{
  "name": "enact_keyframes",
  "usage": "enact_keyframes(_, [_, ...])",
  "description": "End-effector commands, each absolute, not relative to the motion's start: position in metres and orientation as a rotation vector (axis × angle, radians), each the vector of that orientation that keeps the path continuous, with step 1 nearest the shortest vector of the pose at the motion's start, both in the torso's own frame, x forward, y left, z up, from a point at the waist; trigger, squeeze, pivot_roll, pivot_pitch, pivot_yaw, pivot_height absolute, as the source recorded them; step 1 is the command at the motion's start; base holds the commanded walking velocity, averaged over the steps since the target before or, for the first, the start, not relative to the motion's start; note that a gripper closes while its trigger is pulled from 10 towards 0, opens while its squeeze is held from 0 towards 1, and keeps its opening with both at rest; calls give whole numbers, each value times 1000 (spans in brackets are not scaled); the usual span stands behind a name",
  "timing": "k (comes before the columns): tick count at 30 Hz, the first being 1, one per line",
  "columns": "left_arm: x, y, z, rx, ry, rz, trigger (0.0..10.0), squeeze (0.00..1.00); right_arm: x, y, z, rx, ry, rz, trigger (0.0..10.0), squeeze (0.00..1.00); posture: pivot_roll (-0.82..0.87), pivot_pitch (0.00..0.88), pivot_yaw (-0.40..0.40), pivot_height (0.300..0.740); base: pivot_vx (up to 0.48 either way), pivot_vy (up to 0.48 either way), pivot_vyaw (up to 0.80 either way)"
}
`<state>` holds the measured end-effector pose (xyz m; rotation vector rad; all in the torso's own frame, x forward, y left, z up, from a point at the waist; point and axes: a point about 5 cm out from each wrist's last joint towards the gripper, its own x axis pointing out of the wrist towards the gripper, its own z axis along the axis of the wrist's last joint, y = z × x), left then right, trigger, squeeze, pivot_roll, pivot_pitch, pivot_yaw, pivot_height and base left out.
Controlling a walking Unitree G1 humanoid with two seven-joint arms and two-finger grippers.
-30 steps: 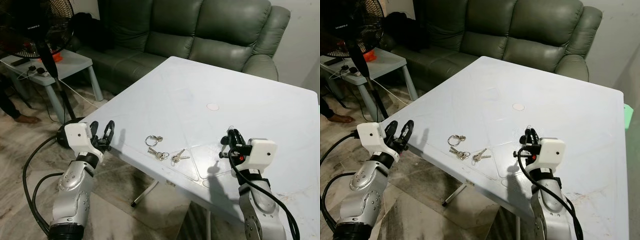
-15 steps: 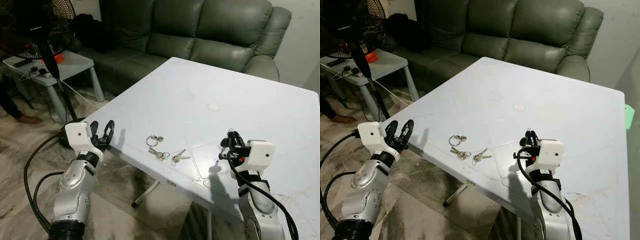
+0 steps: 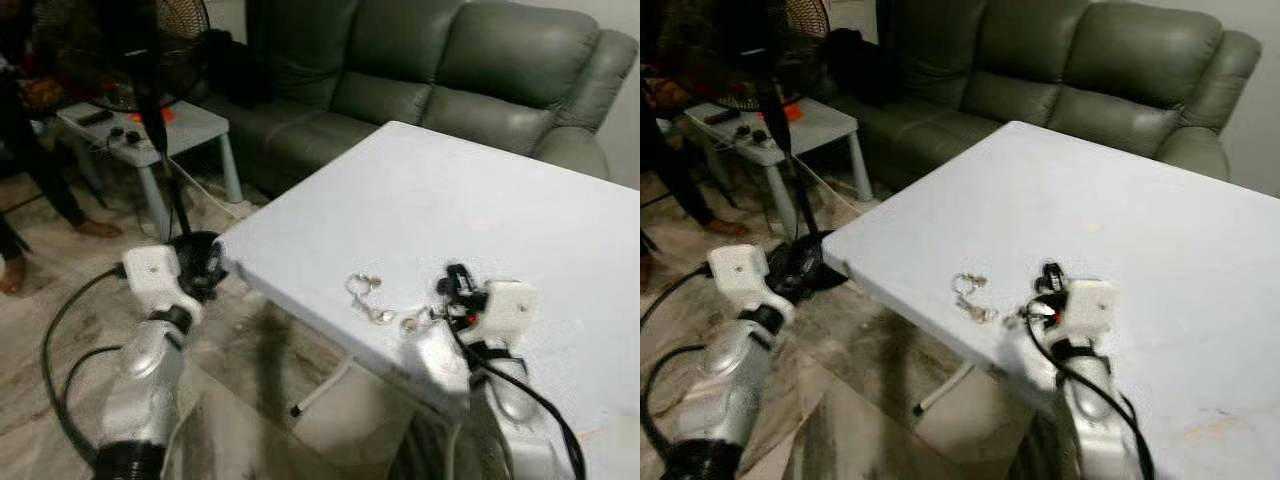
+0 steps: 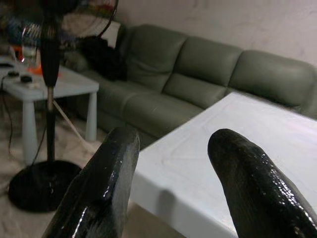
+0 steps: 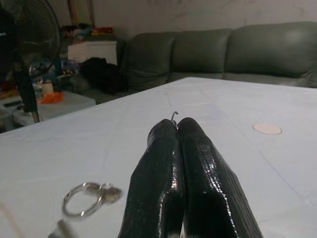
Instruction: Hang keys on a hook
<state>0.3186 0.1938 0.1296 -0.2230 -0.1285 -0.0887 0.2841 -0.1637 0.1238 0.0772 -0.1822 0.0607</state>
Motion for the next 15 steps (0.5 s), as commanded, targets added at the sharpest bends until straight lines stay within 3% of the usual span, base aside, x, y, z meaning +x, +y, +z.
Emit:
enact_keyframes(1, [320,188,130,-230,-130,-107,10000,0,282,-171,122,66,-173,44,10000,0,54,0,-2,740,0,480,0])
enact_keyframes(10, [320,187,129,-236,-130,-107,10000,0,282,-170,122,55,-170,56,10000,0,51,0,-7,740,0,458,0])
enact_keyframes(15, [322,186,129,-238,-136,-108,10000,0,283,-170,122,43,-165,74,10000,0,46,0,-9,740,0,0,0])
